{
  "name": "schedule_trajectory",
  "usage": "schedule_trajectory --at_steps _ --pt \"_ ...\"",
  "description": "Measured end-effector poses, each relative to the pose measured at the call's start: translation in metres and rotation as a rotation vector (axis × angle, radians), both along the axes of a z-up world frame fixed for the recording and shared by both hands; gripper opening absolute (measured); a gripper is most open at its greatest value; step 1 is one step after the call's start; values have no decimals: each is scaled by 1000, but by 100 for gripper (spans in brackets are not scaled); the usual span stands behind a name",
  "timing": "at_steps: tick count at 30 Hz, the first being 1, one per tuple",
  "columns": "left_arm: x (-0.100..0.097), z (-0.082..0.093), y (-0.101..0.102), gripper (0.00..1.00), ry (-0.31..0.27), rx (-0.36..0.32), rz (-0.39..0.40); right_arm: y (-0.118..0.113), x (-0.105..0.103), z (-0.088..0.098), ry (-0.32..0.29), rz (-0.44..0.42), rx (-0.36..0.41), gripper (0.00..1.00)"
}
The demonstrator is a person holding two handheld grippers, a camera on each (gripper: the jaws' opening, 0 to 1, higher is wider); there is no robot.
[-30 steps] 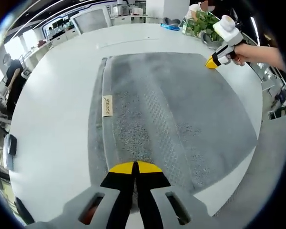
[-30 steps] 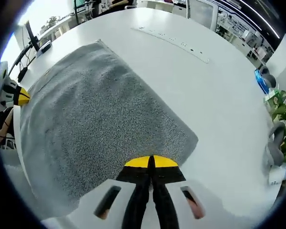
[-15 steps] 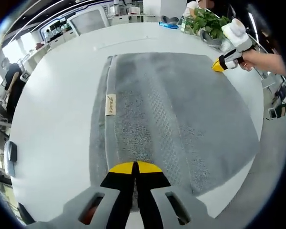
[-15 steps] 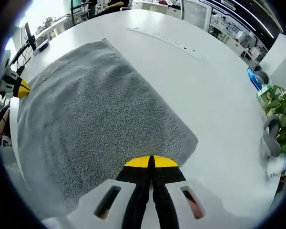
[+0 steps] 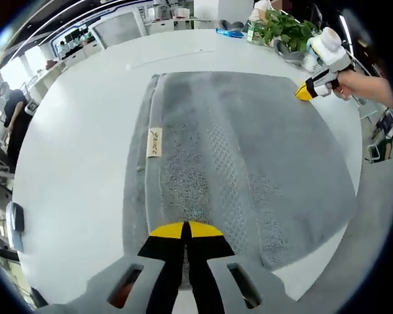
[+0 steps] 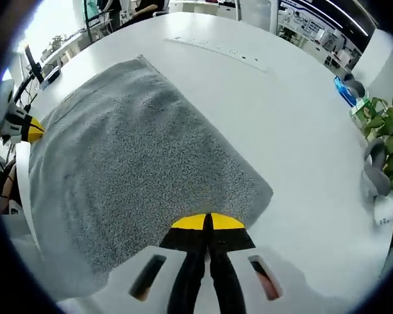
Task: Fold the towel on the table until its edges align and the towel forms a compact rectangular stack.
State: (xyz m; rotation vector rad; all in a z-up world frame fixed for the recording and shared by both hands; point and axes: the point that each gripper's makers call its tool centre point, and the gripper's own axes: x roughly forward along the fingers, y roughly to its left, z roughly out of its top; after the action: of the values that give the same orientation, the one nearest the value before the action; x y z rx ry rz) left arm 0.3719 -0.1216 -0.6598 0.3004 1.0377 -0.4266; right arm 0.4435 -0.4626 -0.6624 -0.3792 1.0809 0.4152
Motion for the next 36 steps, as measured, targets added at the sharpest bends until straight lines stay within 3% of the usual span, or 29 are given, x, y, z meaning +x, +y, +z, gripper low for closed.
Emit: schedule_trajectory --at_steps 11,16,36 --pt "9 0 -2 1 2 22 -30 -5 -5 0 5 -69 73 0" --pt "16 1 -3 1 1 28 -38 -4 -11 0 -17 -39 31 0" --pt "33 1 -6 1 6 56 -84 -11 -21 0 -18 -73 45 0"
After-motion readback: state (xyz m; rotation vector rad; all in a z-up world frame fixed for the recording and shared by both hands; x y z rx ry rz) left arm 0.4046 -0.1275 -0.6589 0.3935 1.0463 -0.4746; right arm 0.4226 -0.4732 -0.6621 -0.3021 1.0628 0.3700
